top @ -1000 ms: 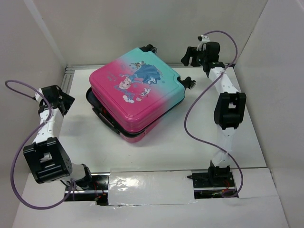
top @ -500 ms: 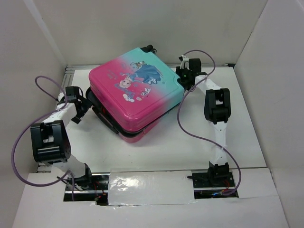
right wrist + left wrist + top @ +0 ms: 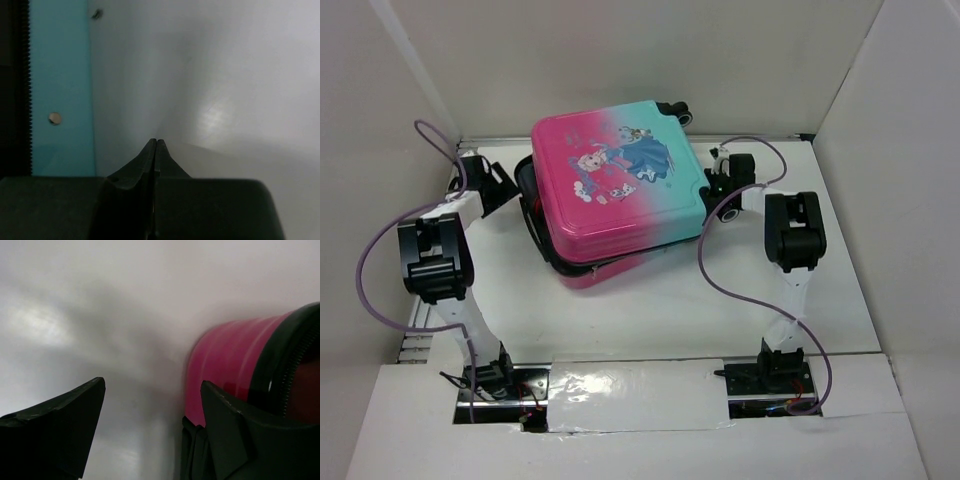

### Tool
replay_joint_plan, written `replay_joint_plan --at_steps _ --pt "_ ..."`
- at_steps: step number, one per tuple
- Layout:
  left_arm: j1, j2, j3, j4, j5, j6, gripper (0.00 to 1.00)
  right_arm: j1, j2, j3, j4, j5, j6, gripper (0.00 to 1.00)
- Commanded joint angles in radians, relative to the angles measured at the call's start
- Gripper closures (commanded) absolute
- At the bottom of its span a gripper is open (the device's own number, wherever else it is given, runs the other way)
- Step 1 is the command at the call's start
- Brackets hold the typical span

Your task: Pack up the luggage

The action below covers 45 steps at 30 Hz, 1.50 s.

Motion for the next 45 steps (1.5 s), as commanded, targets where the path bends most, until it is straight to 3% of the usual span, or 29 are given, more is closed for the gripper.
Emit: replay_joint_plan --at_steps 1,6,13,18,23,28,38,45 --pt "-0.078 0.087 0.086 0.07 0.305 0.211 0.1 0.095 -0.071 -0.096 -0.01 -0.041 0.003 1.0" --pt "-0.136 0.173 0.243 0.048 0.385 0.366 0.1 0.162 -0.21 -0.234 0.022 -0.051 0.013 1.0" --pt "-0.191 0.245 0.423 -0.044 0.449 0.455 0.1 0.32 -0.456 -0.467 0.004 0.004 0.069 1.0" --pt "-0.222 0.256 0.441 -0.065 0.472 0.491 0.1 0.394 -0.629 -0.605 -0.059 0.146 0.114 1.0" --pt "-0.222 0.256 0.489 -0.094 0.446 0.458 0.1 0.364 -0.645 -0.668 -0.117 0.301 0.197 0.98" --pt "-0.185 0.211 0.521 -0.197 0.38 0.449 0.09 0.32 -0.605 -0.562 -0.228 0.441 0.232 0.96" --pt "-0.153 0.023 0.201 -0.102 0.441 0.38 0.09 0.205 -0.462 -0.3 -0.216 0.434 0.211 0.95" --pt "-0.162 0.004 0.182 -0.15 0.383 0.38 0.09 0.146 -0.327 -0.048 -0.283 0.476 0.183 0.95"
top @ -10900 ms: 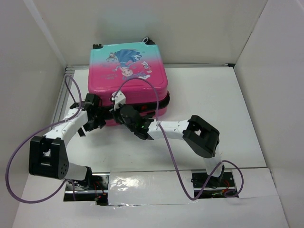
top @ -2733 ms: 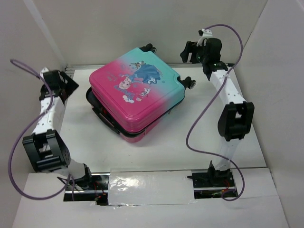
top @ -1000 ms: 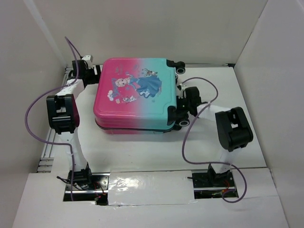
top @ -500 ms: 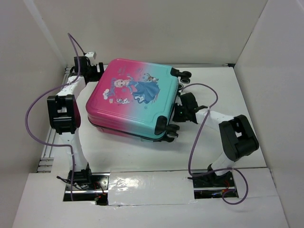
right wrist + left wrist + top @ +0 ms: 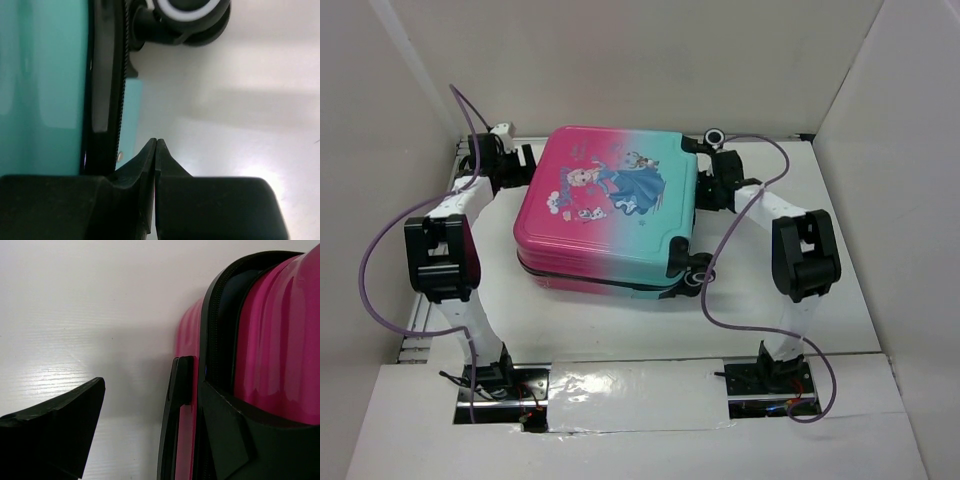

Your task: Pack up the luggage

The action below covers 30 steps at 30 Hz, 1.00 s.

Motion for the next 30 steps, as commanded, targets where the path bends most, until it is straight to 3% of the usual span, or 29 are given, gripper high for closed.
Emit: replay_joint_plan --at_steps 1,8,13,17,23,30 --pt "-0.065 -0.038 -0.025 -0.11 0.123 -0.026 0.09 -0.016 0.014 0.134 0.015 0.028 -0.022 0.95" --pt "-0.074 -0.107 -0.11 -0.032 0.111 -0.059 0.09 -0.047 0.157 0.335 -0.021 0.039 -0.022 0.94" --pt "-0.095 -0.086 -0.015 -0.093 0.14 -0.08 0.09 -0.014 0.157 0.406 -0.021 0.091 -0.022 0.94" --pt "-0.128 -0.128 -0.015 -0.052 0.151 -0.106 0.09 0.007 0.157 0.443 -0.007 0.091 -0.034 0.94" --pt "-0.189 -0.191 0.043 -0.112 -0.013 -0.117 0.09 0.062 0.157 0.512 -0.004 0.09 -0.055 0.92" --pt "-0.23 -0.288 -0.003 -0.061 -0.071 -0.137 0.09 0.107 0.169 0.613 -0.042 0.149 -0.075 0.92"
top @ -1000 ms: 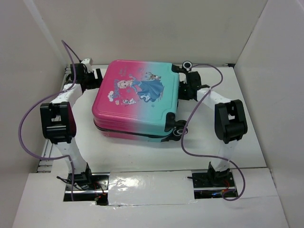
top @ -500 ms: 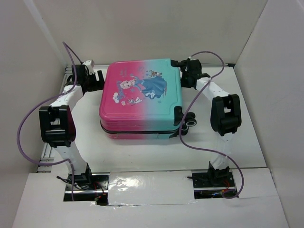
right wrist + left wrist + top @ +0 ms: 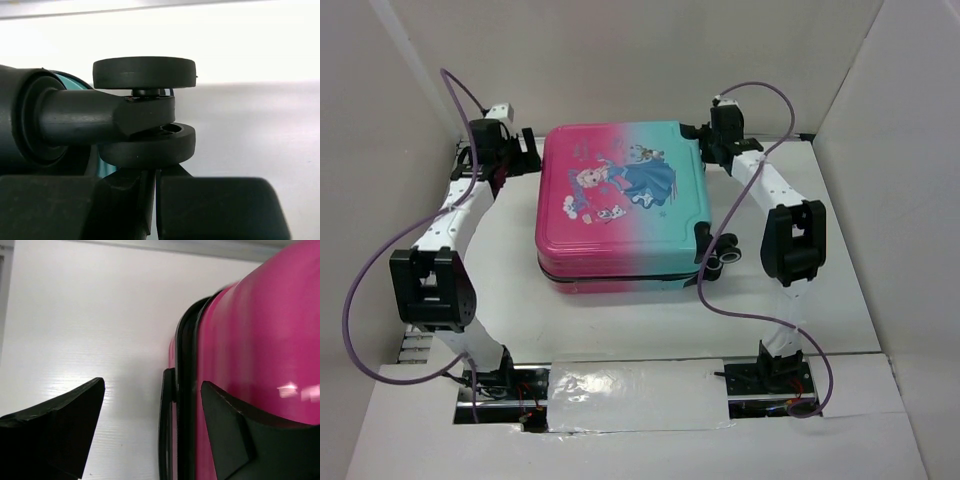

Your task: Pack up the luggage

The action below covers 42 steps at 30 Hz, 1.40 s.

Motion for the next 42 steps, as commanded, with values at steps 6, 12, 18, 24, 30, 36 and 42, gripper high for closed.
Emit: replay_joint_plan --at_steps 6,12,18,24,30,36,42 --pt "-0.171 -0.068 0.049 0.028 0.156 -0.086 0.08 0.167 -0.015 0.108 0.124 -0.09 0.05 0.92" --pt "-0.196 -0.057 0.037 0.037 0.096 -0.075 0.08 0.199 0.049 0.2 0.078 -0.064 0.028 0.92" --pt "-0.177 -0.057 0.077 0.037 0.084 -0.075 0.07 0.163 0.069 0.242 0.009 0.003 0.047 0.91" --pt "-0.075 -0.095 0.173 -0.006 0.084 -0.08 0.05 0.044 0.092 0.285 -0.092 -0.053 0.096 0.79" --pt "0.109 -0.21 0.117 -0.012 0.074 -0.129 0.01 -0.072 0.063 0.252 -0.129 -0.225 0.071 0.16" --pt "0.311 -0.258 -0.024 -0.067 0.054 -0.294 0.01 -0.144 -0.108 -0.018 -0.034 -0.286 0.108 0.09" --pt "0.444 -0.238 -0.336 -0.02 0.128 -0.484 0.02 -0.132 -0.136 -0.253 0.047 -0.351 0.117 0.11"
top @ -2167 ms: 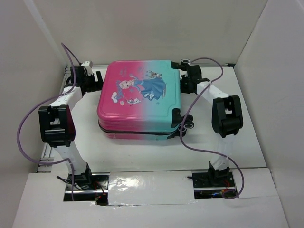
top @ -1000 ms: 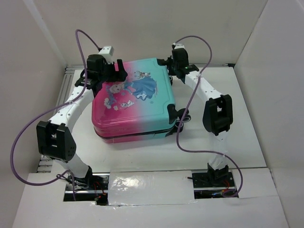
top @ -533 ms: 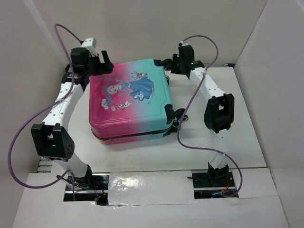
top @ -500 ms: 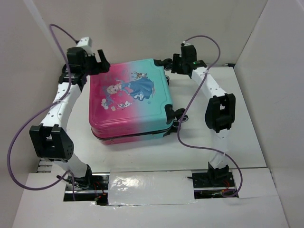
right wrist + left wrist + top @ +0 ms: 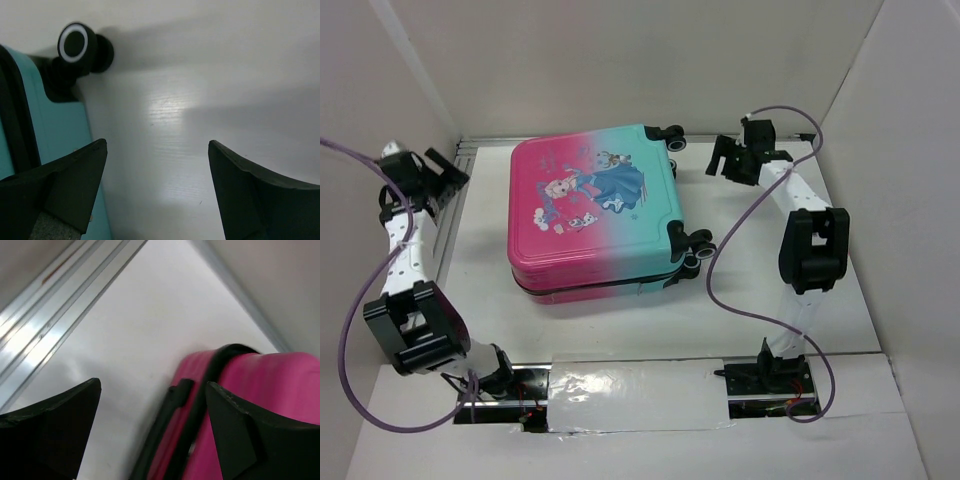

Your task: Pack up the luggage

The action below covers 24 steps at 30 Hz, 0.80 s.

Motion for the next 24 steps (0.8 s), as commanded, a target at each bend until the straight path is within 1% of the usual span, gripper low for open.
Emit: replay_joint_plan --at_steps 1,3,5,8,9,10,11,12,14,15,19,23,24 --pt "0.03 0.023 -0.16 0.019 0.054 -0.137 0.02 0.024 -0.031 -0.105 0.098 -0.082 0.01 0.12" --pt "0.03 0.023 -0.254 0.066 0.054 -0.189 0.04 0.049 -0.021 -0.138 0.124 -0.093 0.022 0.12" --pt "0.018 0.051 -0.291 0.077 0.022 -0.209 0.04 0.063 0.002 -0.164 0.125 -0.104 0.034 0.13" --pt "0.005 0.071 -0.33 0.068 -0.007 -0.194 0.05 0.085 0.015 -0.19 0.147 -0.113 0.045 0.15" --pt "0.005 0.085 -0.342 0.08 0.019 -0.184 0.05 0.085 0.015 -0.201 0.163 -0.125 0.054 0.15" --pt "0.005 0.085 -0.406 0.126 0.078 -0.149 0.06 0.094 0.015 -0.222 0.172 -0.135 0.055 0.15" --pt "0.005 0.085 -0.407 0.158 0.12 -0.149 0.06 0.094 0.015 -0.231 0.172 -0.135 0.055 0.15" --pt "0.005 0.071 -0.431 0.193 0.163 -0.11 0.07 0.094 0.015 -0.231 0.184 -0.145 0.055 0.15" --pt "-0.005 0.047 -0.497 0.264 0.224 -0.095 0.07 0.105 0.024 -0.241 0.184 -0.164 0.055 0.15" --pt "-0.005 0.046 -0.514 0.285 0.238 -0.08 0.07 0.105 0.024 -0.25 0.175 -0.164 0.055 0.15" --pt "-0.025 0.034 -0.523 0.286 0.26 -0.055 0.07 0.114 0.012 -0.279 0.175 -0.191 0.055 0.15" --pt "-0.077 0.056 -0.514 0.316 0.307 -0.045 0.09 0.123 -0.016 -0.322 0.198 -0.191 0.073 0.15" --pt "-0.117 0.056 -0.514 0.316 0.307 -0.045 0.09 0.123 -0.016 -0.336 0.207 -0.191 0.082 0.15"
